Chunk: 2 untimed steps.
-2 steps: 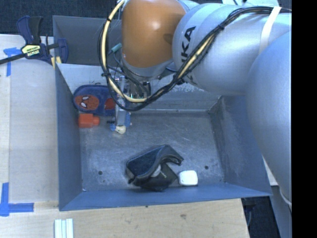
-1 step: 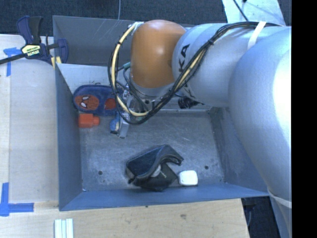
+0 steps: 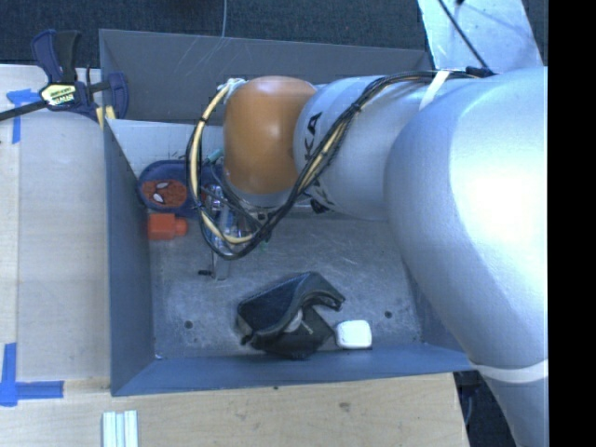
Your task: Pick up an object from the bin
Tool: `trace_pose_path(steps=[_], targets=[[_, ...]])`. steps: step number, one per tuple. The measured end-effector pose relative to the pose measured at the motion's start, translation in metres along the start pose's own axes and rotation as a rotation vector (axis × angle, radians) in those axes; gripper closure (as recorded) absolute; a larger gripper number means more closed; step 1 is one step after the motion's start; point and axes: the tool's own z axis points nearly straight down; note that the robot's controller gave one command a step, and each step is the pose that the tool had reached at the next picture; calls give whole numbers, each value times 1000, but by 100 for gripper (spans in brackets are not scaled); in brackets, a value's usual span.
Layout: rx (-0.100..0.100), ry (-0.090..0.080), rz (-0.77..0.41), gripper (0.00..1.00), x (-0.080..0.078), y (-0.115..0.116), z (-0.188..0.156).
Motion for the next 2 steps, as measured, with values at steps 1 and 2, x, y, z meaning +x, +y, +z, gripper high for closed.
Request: trace_pose_path(steps=[1, 2], targets=[[-3, -5, 2, 100, -2, 0, -3], [-5, -12, 62, 100, 26, -2, -115]])
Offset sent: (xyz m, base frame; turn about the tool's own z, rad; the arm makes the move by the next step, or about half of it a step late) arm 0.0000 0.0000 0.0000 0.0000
